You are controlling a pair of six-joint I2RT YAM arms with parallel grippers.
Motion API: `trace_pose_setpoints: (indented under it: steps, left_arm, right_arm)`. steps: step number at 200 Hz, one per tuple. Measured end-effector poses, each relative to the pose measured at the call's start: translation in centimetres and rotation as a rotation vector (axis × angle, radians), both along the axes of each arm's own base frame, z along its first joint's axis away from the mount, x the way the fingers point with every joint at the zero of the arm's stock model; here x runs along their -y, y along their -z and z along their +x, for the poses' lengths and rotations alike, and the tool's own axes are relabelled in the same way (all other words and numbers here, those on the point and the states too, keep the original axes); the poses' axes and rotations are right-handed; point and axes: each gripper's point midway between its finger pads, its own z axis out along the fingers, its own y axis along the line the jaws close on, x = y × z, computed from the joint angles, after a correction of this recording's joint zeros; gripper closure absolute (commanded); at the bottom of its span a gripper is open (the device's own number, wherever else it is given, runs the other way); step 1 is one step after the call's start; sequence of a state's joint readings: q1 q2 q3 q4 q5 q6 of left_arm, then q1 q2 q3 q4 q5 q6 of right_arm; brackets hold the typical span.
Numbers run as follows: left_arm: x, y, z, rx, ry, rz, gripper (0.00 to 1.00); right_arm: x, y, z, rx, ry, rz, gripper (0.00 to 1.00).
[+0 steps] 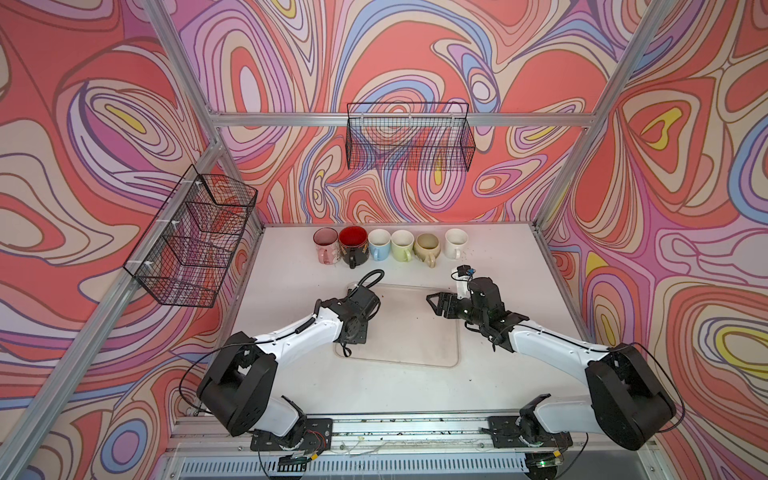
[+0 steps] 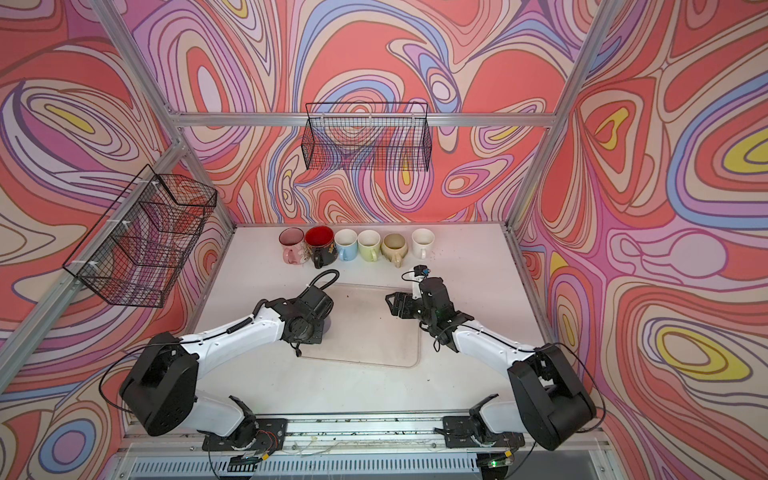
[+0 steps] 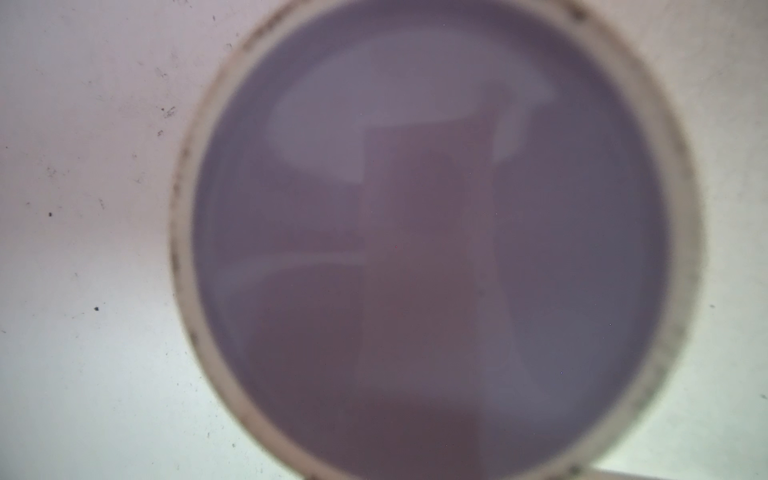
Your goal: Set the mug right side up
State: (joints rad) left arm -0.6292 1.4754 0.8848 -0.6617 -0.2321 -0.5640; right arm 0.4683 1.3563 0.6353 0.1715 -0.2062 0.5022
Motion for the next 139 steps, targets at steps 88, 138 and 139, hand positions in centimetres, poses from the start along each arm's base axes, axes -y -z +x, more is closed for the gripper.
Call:
trace_pose_setpoints:
  steps: [88,138,139]
  left_arm:
    - [-0.1,-0.7,-0.4,-0.009,0.005,-0.002,1.00]
    - [0.9,-3.7,-0.1,0.056,0.016,-0.097,1.00]
    - [0.9,-3.8,-0.1,0.057,0.017,-0.099,1.00]
  right_arm:
    - [-0.4,-0.1,-0.2,0.006,-0.024,0.004,0.02]
    - [-1.1,-0.3,-0.4,0.021,-0.059,0.043,0.05]
    - [-1.2,-0.3,-0.4,0.020,-0.060,0.045,0.05]
